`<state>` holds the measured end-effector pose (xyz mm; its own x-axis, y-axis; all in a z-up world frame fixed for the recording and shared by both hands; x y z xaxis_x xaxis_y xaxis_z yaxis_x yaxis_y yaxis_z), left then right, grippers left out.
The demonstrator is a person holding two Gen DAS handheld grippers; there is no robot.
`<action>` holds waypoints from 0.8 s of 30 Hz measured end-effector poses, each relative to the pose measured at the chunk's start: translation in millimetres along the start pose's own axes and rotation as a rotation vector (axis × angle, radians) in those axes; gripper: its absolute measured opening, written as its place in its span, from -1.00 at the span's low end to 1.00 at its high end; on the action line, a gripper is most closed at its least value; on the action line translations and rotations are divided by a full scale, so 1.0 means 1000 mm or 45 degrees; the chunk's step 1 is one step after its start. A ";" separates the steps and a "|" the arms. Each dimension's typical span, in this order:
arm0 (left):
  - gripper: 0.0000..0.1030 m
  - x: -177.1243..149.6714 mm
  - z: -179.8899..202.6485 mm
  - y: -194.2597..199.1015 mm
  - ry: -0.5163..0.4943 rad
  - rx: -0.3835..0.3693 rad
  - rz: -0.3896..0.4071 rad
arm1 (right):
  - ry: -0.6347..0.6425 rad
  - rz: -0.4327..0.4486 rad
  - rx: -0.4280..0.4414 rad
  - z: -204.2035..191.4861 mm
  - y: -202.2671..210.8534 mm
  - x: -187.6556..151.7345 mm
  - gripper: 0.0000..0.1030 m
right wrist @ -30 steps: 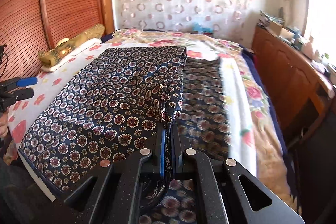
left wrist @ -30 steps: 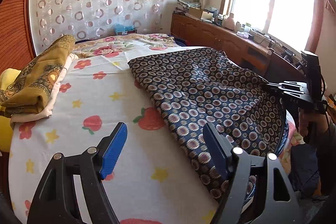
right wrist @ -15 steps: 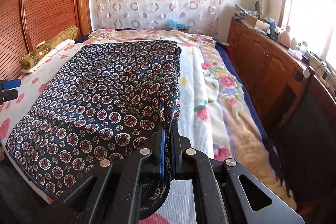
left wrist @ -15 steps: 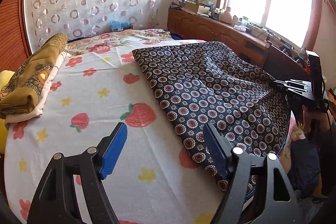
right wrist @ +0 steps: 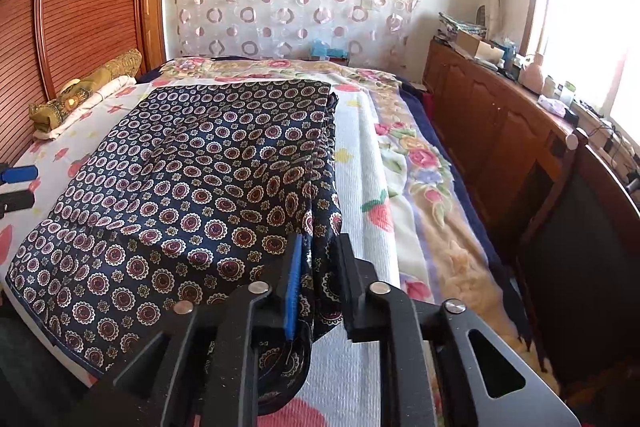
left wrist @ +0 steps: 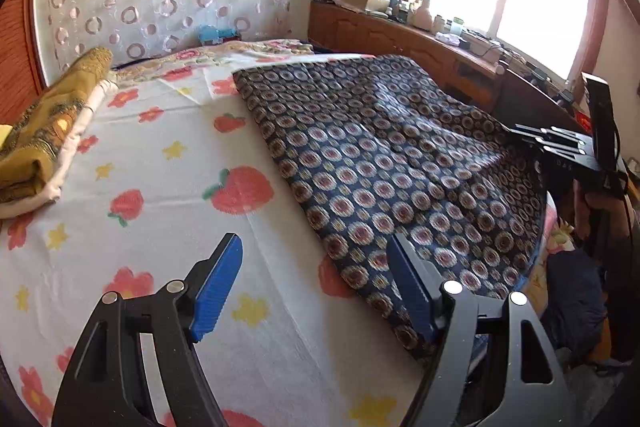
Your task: Fold small clothes
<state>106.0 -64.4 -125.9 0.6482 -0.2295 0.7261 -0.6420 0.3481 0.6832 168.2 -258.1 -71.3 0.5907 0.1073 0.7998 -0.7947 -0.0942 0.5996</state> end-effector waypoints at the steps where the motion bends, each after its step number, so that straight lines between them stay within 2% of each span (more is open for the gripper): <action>1: 0.46 -0.005 0.004 0.000 -0.007 -0.017 -0.008 | 0.004 0.001 -0.004 0.000 0.000 0.000 -0.45; 3: 0.43 -0.012 0.009 0.000 -0.006 -0.035 -0.026 | 0.015 0.014 0.006 -0.003 0.005 0.001 -0.27; 9: 0.15 -0.024 0.026 0.004 -0.016 -0.107 -0.053 | 0.060 0.048 0.061 -0.026 0.015 0.001 -0.03; 15: -0.11 -0.032 0.041 0.004 -0.060 -0.147 -0.089 | 0.105 0.038 0.151 -0.060 0.021 -0.006 0.04; 19: -0.12 -0.037 0.045 0.002 -0.078 -0.149 -0.123 | 0.130 0.018 0.217 -0.081 0.023 -0.011 0.05; 22: -0.15 -0.041 0.049 0.005 -0.088 -0.170 -0.129 | 0.153 0.009 0.220 -0.088 0.022 -0.012 0.05; 24: -0.45 -0.042 0.053 0.007 -0.086 -0.207 -0.133 | 0.155 0.010 0.228 -0.088 0.022 -0.012 0.06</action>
<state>52.7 -100.2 -147.8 0.6753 -0.3311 0.6590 -0.4944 0.4599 0.7376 131.3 -174.3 -69.9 0.5544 0.2239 0.8015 -0.7555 -0.2685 0.5976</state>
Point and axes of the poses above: each gripper's, at about its wrist camera, not at the fingertips, and y roughly against the way its jaws point, z to its right, x to its top, the point moved 9 cm from there along -y, roughly the way its jaws point, and after that the axes turned 4 degrees about -y, right-handed, at the moved point
